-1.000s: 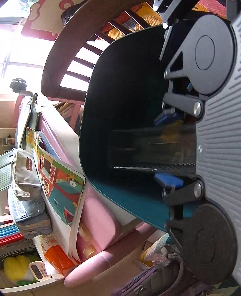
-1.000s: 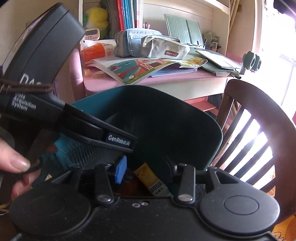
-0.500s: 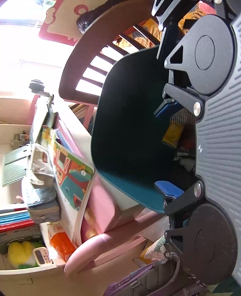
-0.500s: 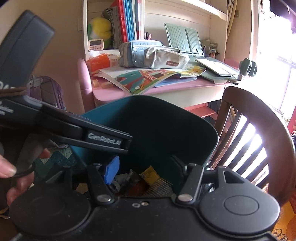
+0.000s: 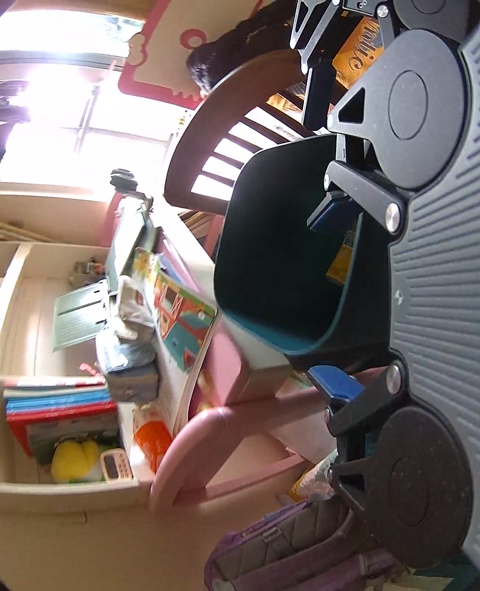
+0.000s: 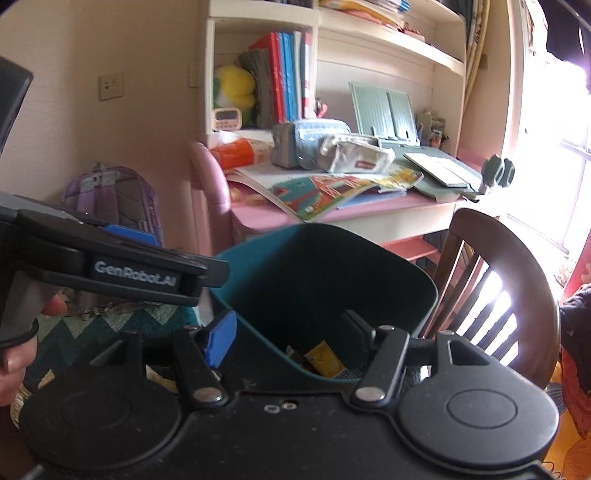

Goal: Collect trash
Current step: 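Move both tools back down to the trash on the floor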

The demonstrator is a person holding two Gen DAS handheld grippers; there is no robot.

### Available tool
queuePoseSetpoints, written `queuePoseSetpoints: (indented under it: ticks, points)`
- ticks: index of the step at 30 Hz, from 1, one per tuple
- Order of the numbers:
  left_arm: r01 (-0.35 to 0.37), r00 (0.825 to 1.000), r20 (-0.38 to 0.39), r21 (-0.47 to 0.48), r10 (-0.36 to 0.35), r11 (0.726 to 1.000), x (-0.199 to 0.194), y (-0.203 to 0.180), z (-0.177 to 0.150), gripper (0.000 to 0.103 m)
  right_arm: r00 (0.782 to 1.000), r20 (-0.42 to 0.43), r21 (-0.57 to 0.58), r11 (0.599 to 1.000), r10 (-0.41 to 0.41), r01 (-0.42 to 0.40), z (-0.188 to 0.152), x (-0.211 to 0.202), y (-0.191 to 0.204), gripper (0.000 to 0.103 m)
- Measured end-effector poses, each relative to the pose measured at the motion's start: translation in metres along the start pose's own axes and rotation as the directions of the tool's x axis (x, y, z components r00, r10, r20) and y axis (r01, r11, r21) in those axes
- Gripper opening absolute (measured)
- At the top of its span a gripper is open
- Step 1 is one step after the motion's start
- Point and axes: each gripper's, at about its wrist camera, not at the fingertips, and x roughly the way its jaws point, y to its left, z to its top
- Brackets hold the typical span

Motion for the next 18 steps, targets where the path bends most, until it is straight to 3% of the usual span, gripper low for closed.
queuePoseSetpoints:
  ticks: [9,18]
  points:
    - [-0.025,0.998,0.05,-0.012,0.025,1.0,-0.063,0.032,-0.035,0.082,0.997,0.021,-0.062,0.995,0.077,-0.076,-0.001,-0.027,0.047,0.067]
    - [-0.048,0.996,0.066,-0.115,0.056,0.992,-0.119,0.094,-0.087,0.083,0.98,-0.013,-0.15,0.968,0.2,-0.2,-0.012,-0.025,0.121,0.068]
